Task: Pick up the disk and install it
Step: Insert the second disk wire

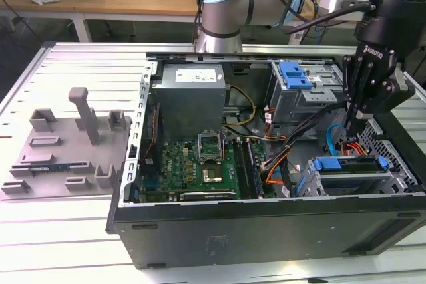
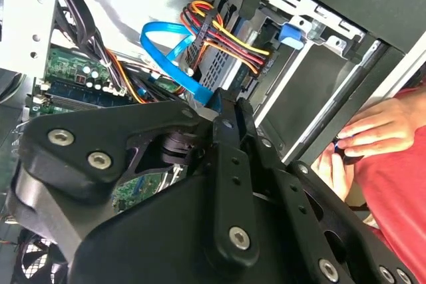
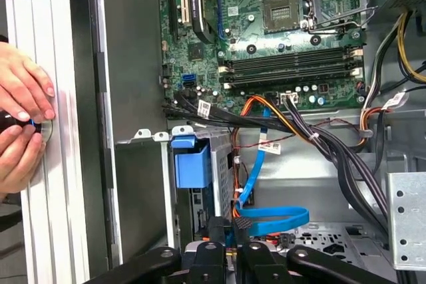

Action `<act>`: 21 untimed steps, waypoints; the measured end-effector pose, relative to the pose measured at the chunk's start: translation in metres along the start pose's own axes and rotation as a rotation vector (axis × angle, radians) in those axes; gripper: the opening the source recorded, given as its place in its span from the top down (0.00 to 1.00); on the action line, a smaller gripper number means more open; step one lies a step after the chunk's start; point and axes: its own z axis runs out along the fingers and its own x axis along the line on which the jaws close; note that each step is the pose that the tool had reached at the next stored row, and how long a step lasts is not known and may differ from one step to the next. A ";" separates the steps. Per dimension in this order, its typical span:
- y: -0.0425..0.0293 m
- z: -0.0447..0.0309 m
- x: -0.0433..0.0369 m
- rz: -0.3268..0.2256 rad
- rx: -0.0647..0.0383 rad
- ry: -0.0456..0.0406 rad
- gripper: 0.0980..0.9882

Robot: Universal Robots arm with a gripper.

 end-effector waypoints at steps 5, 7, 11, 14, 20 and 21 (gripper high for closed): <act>0.0048 0.0011 0.0002 0.001 0.005 -0.0004 0.93; 0.0057 0.0017 0.0001 0.002 0.009 -0.0008 0.93; 0.0058 0.0034 0.0018 0.008 0.029 -0.0075 0.93; 0.0051 0.0063 0.0108 0.012 0.037 -0.0588 0.93; 0.0041 0.0098 0.0229 0.013 0.037 -0.1297 0.93; 0.0040 0.0105 0.0250 0.013 0.037 -0.1432 0.93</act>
